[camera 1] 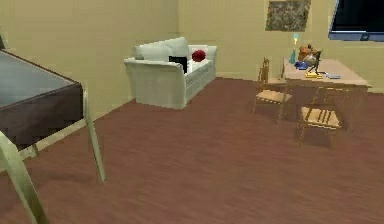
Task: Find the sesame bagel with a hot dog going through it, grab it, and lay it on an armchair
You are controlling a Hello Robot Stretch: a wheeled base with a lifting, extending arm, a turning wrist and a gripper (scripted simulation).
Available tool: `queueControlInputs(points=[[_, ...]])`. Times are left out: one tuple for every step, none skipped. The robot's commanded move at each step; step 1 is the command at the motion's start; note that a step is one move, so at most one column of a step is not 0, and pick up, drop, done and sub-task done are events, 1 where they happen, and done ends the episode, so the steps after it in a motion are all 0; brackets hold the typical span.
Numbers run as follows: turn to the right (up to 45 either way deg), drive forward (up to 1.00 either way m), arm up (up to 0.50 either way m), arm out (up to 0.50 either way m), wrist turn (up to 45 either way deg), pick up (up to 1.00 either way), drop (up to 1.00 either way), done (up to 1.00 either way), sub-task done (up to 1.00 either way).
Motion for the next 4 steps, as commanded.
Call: queueControlInputs(points=[[45.0,0.0,0.0,0.0,0.0,0.0,0.0,0.0,0.0],[18.0,0.0,0.0,0.0,0.0,0.0,0.0,0.0,0.0],[0.0,0.45,0.0,0.0,0.0,0.0,0.0,0.0,0.0],[39.0,0.0,0.0,0.0,0.0,0.0,0.0,0.0,0.0]])
